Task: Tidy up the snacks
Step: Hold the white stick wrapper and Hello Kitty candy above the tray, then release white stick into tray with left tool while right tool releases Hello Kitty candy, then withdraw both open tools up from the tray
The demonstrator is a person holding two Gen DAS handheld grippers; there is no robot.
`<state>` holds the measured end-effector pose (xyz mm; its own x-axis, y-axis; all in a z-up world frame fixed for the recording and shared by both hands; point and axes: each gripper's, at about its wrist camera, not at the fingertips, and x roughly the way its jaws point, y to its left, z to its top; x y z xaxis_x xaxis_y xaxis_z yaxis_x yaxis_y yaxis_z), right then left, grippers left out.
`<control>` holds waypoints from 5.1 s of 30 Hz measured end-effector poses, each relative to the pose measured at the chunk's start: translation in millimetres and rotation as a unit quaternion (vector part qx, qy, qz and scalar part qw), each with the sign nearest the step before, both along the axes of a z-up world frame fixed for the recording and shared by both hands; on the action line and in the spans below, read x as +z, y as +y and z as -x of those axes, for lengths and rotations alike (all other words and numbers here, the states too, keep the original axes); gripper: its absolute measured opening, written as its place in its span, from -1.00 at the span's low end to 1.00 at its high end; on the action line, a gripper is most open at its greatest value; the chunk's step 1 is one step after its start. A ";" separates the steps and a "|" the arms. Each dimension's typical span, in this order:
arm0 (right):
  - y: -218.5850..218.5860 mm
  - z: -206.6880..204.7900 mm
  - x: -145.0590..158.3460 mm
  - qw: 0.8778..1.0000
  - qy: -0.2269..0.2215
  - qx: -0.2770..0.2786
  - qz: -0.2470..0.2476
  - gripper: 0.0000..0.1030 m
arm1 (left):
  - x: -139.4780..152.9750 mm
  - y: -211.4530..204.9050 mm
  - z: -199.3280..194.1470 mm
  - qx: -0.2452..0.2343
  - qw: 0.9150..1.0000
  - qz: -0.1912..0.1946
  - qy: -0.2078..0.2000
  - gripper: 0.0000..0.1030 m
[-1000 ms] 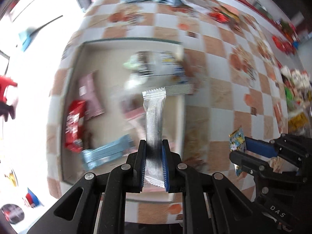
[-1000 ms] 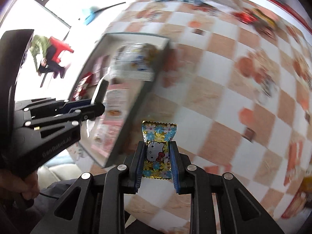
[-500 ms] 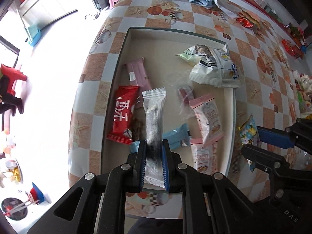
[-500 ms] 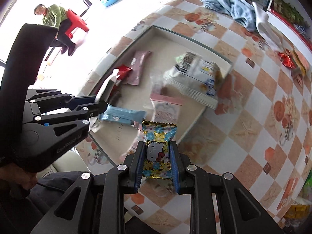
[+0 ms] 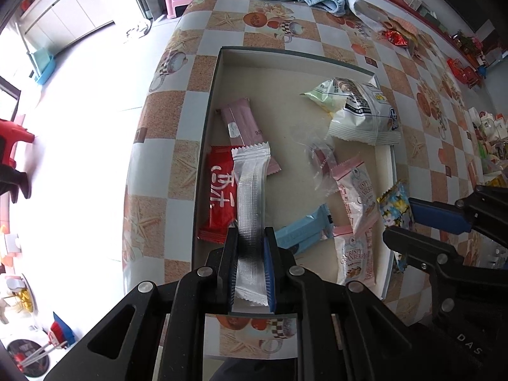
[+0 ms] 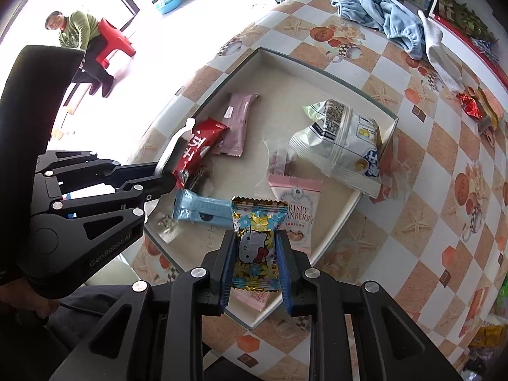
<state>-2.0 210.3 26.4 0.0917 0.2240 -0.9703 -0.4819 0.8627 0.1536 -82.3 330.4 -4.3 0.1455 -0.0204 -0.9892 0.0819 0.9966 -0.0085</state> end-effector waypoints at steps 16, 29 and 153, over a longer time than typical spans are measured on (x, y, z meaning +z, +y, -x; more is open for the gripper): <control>2.9 -7.0 -2.7 0.999 0.000 -0.030 0.011 -0.49 | -1.6 -2.3 -11.1 -0.038 0.999 -0.004 -0.002 -0.68; 0.8 -9.7 -4.8 0.999 0.001 -0.037 0.014 -0.49 | -2.5 -4.4 -16.5 -0.048 0.999 -0.002 -0.001 -0.68; -133.5 -1.2 11.9 0.992 -0.012 -0.127 0.021 0.16 | 42.9 -53.5 -32.6 0.017 0.999 -0.016 -0.048 0.62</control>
<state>-0.8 76.8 38.3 0.1624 0.1492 -0.9754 -0.2508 0.9623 0.1055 -49.6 276.9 38.6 0.2406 0.0179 -0.9705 0.0468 0.9985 0.0300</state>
